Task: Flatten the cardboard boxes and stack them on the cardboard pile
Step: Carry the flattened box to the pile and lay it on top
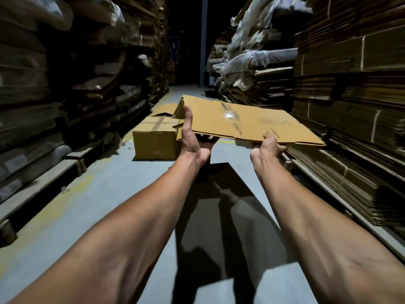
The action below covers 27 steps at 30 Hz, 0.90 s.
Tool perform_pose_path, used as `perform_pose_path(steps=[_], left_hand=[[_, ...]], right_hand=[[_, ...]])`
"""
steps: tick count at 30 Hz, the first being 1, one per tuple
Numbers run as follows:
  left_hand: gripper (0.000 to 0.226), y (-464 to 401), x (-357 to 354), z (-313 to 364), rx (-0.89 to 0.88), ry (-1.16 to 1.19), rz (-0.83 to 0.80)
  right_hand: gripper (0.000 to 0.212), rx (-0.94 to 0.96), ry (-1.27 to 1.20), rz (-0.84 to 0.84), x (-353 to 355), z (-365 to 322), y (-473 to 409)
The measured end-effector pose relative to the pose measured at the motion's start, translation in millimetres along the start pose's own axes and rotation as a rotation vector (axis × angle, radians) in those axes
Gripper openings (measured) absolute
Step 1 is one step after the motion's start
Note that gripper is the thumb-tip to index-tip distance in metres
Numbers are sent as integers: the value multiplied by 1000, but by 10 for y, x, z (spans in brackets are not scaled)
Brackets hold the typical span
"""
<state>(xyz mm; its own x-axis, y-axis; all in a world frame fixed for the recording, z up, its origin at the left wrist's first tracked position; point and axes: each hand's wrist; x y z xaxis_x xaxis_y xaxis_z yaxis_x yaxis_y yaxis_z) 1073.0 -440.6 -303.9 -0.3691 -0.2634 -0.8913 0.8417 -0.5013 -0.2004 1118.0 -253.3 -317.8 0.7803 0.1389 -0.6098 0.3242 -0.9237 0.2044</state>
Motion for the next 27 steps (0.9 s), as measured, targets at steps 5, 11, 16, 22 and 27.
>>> perform_pose_path(steps=[5, 11, 16, 22, 27], left_hand=[[45, -147, -150, -172, -59, -5, 281], [28, -474, -116, -107, -105, -62, 425], [41, -508, -48, 18, -111, -119, 379], [37, -712, -61, 282, -151, -18, 286], [6, -995, -179, 313, -90, 21, 227]], right_hand=[[37, -1, 69, -120, -213, 88, 252], [57, -67, 82, -225, -272, 183, 92], [41, -84, 78, -181, -207, -138, 113], [13, -85, -38, -245, -519, -195, 269], [39, -156, -92, -174, -771, -195, -17]])
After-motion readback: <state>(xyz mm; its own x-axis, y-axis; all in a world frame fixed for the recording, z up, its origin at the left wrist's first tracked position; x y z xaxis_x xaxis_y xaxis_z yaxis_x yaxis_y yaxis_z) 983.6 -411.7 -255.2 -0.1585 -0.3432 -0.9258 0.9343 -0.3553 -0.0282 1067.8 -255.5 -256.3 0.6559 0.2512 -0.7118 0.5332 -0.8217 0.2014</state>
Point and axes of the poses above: each hand's wrist, its own y-axis away from the middle knuckle, its own x-axis out of the back of the hand, z = x × y, and after that the axes turned 15 degrees about y, right-handed
